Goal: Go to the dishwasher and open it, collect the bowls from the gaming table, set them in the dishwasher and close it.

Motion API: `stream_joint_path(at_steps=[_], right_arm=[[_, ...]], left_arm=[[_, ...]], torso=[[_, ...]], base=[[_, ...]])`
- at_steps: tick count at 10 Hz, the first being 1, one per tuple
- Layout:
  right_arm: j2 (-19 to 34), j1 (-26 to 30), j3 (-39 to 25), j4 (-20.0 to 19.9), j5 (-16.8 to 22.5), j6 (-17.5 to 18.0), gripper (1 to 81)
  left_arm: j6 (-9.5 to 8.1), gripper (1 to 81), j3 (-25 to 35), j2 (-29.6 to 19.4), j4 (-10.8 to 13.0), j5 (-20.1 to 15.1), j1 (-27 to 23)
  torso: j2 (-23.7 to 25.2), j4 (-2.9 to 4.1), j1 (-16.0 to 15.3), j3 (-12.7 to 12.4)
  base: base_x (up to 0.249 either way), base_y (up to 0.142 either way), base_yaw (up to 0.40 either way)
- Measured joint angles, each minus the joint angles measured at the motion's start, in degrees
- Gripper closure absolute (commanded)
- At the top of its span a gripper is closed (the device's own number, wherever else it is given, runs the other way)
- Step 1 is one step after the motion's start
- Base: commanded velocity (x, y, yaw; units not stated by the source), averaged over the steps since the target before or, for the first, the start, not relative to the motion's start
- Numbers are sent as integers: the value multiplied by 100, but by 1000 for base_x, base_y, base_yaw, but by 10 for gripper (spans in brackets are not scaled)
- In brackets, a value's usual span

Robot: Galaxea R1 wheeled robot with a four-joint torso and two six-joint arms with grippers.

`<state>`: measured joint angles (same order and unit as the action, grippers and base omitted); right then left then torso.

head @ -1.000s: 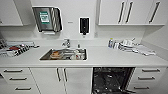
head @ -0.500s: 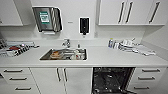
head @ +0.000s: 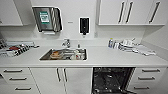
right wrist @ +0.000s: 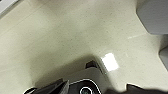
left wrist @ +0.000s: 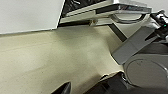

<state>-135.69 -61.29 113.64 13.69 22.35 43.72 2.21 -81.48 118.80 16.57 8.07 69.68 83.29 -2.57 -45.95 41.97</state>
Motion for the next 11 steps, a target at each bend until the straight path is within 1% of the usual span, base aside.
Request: stream_joint_path(at_steps=[1, 3, 5, 6, 8, 9, 11], right_arm=[[-35, -105, -16, 0, -96, -469, 10], [-227, -544, 138, 0, -347, -1150, 10], [-516, -922, 599, 0, -661, -1805, 10], [-714, -1089, 824, -2, -912, -2089, 10], [-1200, -1512, 1335, 0, -1265, -2522, 10], [-1425, -1676, 1723, 0, -1469, -2758, 10], [-1797, -1910, 2439, 0, -1885, -3038, 10]], left_arm=[[-34, 10, -407, 215, -84, 30, 88], [-50, 10, -1301, 739, -321, 59, 335], [-50, 10, -2177, 1307, -612, 94, 556], [-52, 10, -2591, 1598, -750, 94, 664], [-54, 10, -3389, 2194, -937, 111, 906], [-54, 10, -3767, 2465, -1012, 111, 1022], [-54, 10, -4409, 3043, -1098, 152, 1248]], torso=[[0, 0, 0, 0], [0, 0, 0, 0], [0, 0, 0, 0], [0, 0, 0, 0], [2, 0, 0, 0], [2, 0, 0, 0], [2, 0, 0, -2]], base=[[0, 0, 0], [0, 0, 0], [0, 0, 0], [0, 0, 0], [0, 0, 0], [0, 0, 0], [0, 0, 0]])
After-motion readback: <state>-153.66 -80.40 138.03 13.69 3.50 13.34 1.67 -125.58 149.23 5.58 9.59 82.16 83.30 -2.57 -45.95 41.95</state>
